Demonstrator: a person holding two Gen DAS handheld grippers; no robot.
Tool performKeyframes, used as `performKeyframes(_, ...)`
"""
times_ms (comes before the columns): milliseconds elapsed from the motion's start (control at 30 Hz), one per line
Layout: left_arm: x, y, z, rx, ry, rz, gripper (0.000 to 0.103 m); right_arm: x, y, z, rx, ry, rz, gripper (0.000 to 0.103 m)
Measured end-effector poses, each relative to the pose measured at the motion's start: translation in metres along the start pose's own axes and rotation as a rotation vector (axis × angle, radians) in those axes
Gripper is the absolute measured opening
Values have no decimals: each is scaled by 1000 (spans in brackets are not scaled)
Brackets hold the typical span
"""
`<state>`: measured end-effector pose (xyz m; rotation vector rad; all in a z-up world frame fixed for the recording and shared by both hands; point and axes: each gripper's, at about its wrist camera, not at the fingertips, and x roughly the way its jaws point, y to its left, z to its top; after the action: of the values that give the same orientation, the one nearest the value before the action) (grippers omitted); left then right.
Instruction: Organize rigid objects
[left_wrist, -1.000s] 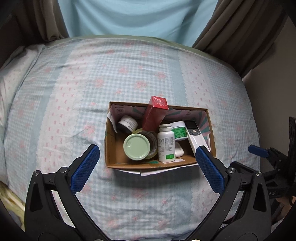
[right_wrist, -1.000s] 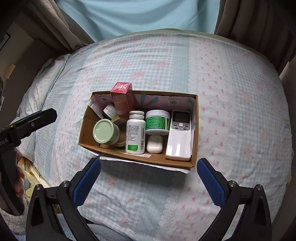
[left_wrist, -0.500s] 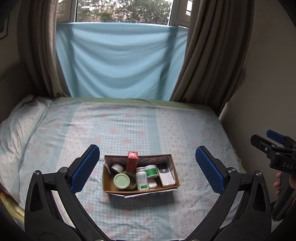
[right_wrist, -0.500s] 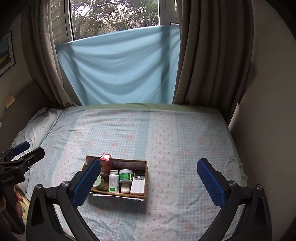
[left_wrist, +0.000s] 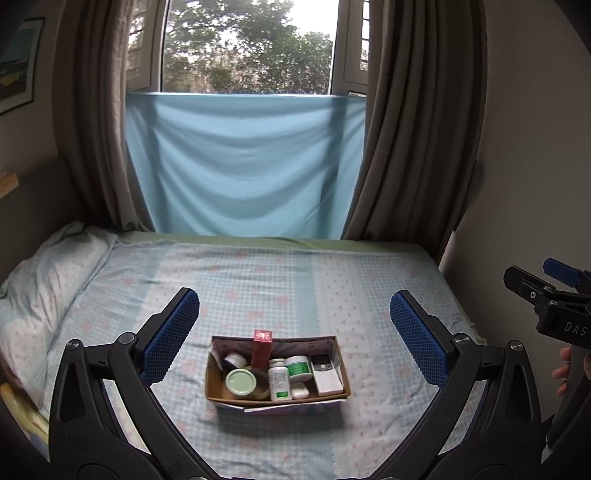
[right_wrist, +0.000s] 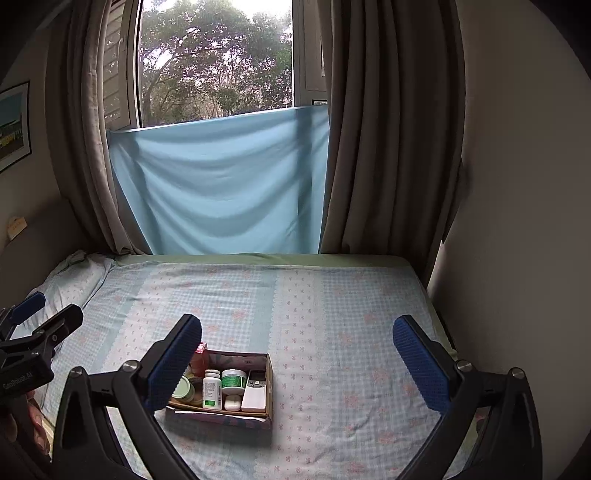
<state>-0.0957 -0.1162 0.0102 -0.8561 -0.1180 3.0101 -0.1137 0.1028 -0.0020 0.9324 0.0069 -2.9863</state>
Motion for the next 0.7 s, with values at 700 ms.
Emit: performKeyframes(700,-5,-12,-3,11,-10,-12,103,-7,-8,-1,-2,-10,-12,103)
